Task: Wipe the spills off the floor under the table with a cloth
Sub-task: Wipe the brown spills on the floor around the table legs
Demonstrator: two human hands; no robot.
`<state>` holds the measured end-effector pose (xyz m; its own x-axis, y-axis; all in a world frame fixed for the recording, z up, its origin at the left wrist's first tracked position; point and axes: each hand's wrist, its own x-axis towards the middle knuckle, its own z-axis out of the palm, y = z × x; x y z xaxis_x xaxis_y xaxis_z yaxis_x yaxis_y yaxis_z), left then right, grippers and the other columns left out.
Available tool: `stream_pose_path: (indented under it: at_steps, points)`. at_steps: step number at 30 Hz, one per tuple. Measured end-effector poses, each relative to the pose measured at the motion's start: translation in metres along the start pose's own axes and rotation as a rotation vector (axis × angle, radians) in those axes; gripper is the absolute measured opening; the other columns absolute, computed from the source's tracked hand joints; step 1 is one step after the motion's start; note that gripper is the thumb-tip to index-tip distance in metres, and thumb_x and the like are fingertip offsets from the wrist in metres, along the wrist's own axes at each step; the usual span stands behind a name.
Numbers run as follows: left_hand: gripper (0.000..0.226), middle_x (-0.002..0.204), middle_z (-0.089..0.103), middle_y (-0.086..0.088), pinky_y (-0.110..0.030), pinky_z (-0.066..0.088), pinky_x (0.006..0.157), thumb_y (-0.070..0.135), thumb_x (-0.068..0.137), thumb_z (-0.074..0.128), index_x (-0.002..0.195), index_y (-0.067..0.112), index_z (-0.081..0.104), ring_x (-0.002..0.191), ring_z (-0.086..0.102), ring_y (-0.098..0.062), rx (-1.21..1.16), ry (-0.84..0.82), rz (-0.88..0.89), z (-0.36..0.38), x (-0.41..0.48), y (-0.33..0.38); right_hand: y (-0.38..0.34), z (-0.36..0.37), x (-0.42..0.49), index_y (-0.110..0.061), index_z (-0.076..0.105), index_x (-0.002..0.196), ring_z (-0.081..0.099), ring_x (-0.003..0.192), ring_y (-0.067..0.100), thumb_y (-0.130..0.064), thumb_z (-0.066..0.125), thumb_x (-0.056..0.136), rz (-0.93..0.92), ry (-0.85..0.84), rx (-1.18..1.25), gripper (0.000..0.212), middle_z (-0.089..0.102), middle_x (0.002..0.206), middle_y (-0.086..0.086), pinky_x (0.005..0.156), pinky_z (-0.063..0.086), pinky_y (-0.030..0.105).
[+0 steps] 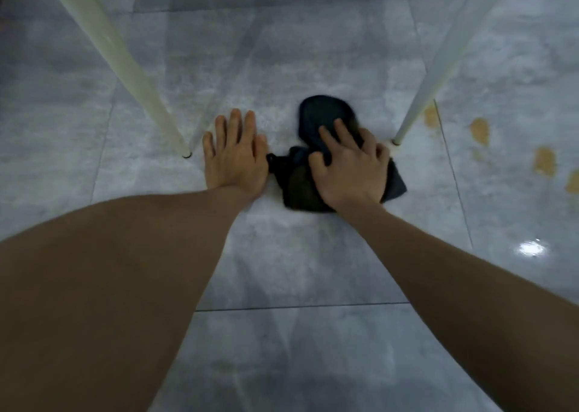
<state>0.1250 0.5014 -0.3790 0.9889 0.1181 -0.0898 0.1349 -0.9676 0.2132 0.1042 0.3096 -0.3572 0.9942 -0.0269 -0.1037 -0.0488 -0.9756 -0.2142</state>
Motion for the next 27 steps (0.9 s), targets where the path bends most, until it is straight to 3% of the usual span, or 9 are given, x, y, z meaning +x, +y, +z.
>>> stream_pose_path:
  at_steps: [2,4,8,11,15,17,20,23,27]
  points:
    - [0.063,0.17,0.006,0.003,-0.047,-0.001,0.124,0.053,0.105,0.021,0.162,0.028,0.012,0.156,-0.001,-0.022,-0.017,0.01,0.029,-0.001,-0.001,0.0,0.018,0.001,-0.042,-0.042,0.049,0.145,0.034,0.143,0.03,-0.057,0.035,0.093,-0.13,0.056,0.022,0.056,0.04,0.158,-0.011,0.109,0.027,0.048]
    - [0.066,0.169,0.014,0.003,-0.046,0.003,0.125,0.057,0.102,0.028,0.161,0.027,0.019,0.156,0.004,-0.019,-0.06,0.065,0.094,-0.002,-0.005,-0.001,0.052,-0.001,-0.085,-0.04,0.057,0.139,0.041,0.138,0.029,-0.055,0.041,0.092,-0.133,0.109,0.027,0.052,0.047,0.153,-0.012,0.105,0.031,0.047]
    - [0.067,0.166,0.025,0.002,-0.047,0.013,0.124,0.058,0.1,0.034,0.159,0.027,0.029,0.154,0.018,-0.021,-0.06,0.067,0.405,0.002,-0.03,0.012,0.106,-0.011,-0.085,-0.042,0.056,0.14,0.037,0.138,0.028,-0.057,0.04,0.091,0.121,0.138,0.014,0.054,0.045,0.154,-0.012,0.105,0.028,0.046]
    - [0.072,0.166,0.025,0.001,-0.049,0.007,0.124,0.063,0.097,0.031,0.159,0.026,0.028,0.154,0.015,-0.024,0.0,-0.003,0.315,0.01,-0.045,0.038,0.093,-0.011,-0.053,-0.042,0.053,0.142,0.034,0.139,0.029,-0.056,0.037,0.092,0.173,0.146,0.018,0.054,0.044,0.156,-0.009,0.106,0.025,0.047]
    - [0.066,0.148,0.047,-0.006,-0.052,0.023,0.117,0.056,0.096,0.036,0.151,0.02,0.044,0.139,0.036,-0.03,-0.051,0.029,0.322,0.018,-0.059,0.098,0.095,-0.009,-0.066,-0.041,0.055,0.141,0.035,0.141,0.027,-0.056,0.036,0.091,0.083,0.132,0.016,0.055,0.045,0.155,-0.01,0.108,0.026,0.047]
    - [0.068,0.153,0.04,-0.004,-0.053,0.017,0.12,0.059,0.097,0.033,0.154,0.022,0.038,0.144,0.028,-0.031,-0.054,-0.005,0.312,0.024,-0.062,0.125,0.117,-0.009,-0.095,-0.041,0.058,0.139,0.038,0.14,0.026,-0.056,0.038,0.09,0.05,0.16,0.007,0.054,0.047,0.153,-0.012,0.107,0.027,0.045]
    - [0.072,0.166,0.018,-0.001,-0.052,0.002,0.123,0.064,0.099,0.028,0.159,0.026,0.023,0.153,0.006,-0.031,-0.025,-0.093,0.279,0.032,-0.068,0.16,0.159,-0.018,-0.111,-0.042,0.055,0.141,0.034,0.142,0.026,-0.057,0.038,0.09,0.162,0.138,0.005,0.056,0.044,0.155,-0.012,0.109,0.026,0.046]
    - [0.07,0.17,0.004,0.0,-0.051,-0.005,0.124,0.061,0.101,0.025,0.161,0.026,0.014,0.155,-0.006,-0.031,-0.026,-0.14,0.286,0.034,-0.06,0.188,0.167,-0.026,-0.071,-0.043,0.051,0.143,0.032,0.144,0.027,-0.06,0.033,0.091,0.269,0.16,-0.001,0.058,0.04,0.158,-0.011,0.112,0.027,0.05]
    - [0.065,0.17,-0.003,0.003,-0.051,-0.006,0.123,0.059,0.104,0.018,0.161,0.03,0.006,0.155,-0.013,-0.03,0.001,-0.159,0.19,0.035,-0.032,0.199,0.152,-0.026,-0.032,-0.043,0.05,0.144,0.03,0.145,0.026,-0.059,0.032,0.092,0.214,0.149,0.027,0.057,0.04,0.158,-0.011,0.113,0.024,0.051]
